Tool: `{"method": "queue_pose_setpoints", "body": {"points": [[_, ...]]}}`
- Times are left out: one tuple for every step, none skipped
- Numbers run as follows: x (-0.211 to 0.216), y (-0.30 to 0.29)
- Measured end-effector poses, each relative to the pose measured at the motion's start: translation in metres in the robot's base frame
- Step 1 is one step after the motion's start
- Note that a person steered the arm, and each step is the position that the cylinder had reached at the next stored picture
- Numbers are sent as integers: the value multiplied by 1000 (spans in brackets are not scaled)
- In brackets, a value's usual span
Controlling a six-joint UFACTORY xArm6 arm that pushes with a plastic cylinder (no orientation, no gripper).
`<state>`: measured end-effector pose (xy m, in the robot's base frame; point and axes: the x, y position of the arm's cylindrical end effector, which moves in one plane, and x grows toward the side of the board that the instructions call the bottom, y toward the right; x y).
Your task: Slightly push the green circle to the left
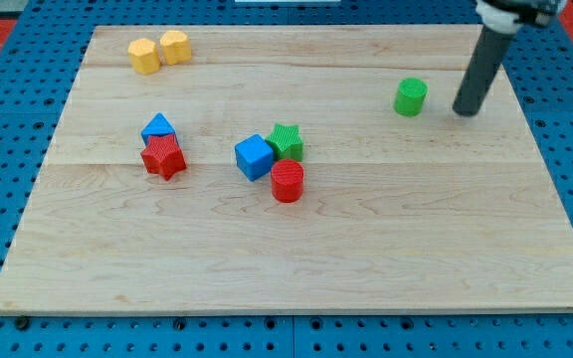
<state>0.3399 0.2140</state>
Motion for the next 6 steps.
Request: {"method": "queue_pose_setpoints", "body": {"points": [[17, -72], [82, -189], [93, -143], [130, -86], [154, -173], [126, -201]]}}
